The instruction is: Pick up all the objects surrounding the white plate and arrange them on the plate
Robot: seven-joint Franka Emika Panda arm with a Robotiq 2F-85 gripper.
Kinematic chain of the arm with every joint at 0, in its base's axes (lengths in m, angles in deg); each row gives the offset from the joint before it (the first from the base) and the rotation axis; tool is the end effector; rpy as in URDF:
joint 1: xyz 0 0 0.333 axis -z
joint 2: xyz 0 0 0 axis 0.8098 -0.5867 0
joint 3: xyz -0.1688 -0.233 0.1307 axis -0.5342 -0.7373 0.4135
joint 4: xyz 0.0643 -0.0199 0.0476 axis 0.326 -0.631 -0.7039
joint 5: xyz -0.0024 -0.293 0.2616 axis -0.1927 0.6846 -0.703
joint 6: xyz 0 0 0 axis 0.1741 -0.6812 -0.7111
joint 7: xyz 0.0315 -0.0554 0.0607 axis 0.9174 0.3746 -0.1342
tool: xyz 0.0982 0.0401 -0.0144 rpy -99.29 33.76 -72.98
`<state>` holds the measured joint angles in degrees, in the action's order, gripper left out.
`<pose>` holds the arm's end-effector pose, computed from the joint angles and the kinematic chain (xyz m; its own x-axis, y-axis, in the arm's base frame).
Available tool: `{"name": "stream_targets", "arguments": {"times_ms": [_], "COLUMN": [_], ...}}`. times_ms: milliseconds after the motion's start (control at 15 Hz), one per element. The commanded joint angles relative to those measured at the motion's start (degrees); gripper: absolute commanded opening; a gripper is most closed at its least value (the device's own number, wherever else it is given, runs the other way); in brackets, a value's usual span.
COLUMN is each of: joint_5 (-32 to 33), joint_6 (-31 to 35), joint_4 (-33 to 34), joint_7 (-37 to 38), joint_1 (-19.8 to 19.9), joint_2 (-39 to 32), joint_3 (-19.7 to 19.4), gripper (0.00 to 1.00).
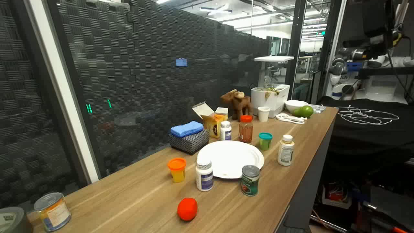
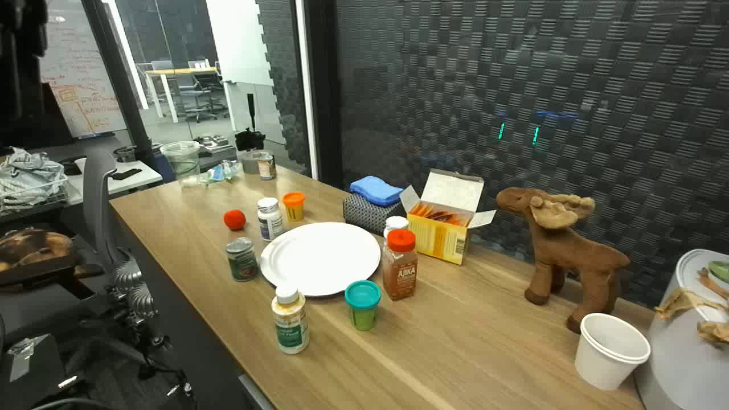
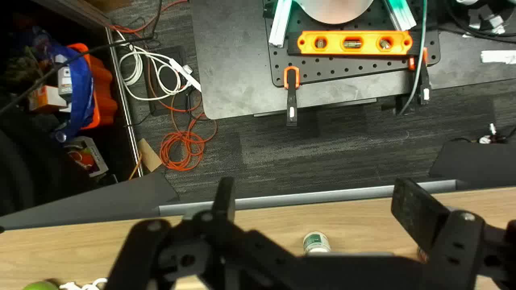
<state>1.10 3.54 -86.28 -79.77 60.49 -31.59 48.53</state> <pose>0.3345 -0.0734 0.5414 0.9571 -0.1259 -0.2609 -0.0888 -0.9848 0.1495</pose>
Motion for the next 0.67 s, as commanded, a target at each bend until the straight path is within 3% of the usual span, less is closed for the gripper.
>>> {"name": "stream_targets", "arguments": {"times_ms": [0, 600], "joint_5": [0.31, 0.31], "joint_6": [-0.14, -0.15], "joint_4": [0.28, 0.79], "joint_7": [0.44, 0.44], "joint_1": [-1.03, -1.03], "joint_2": [-0.02, 0.30], "joint_3": [-0.76, -0.76], "gripper": [1.00, 1.00]}}
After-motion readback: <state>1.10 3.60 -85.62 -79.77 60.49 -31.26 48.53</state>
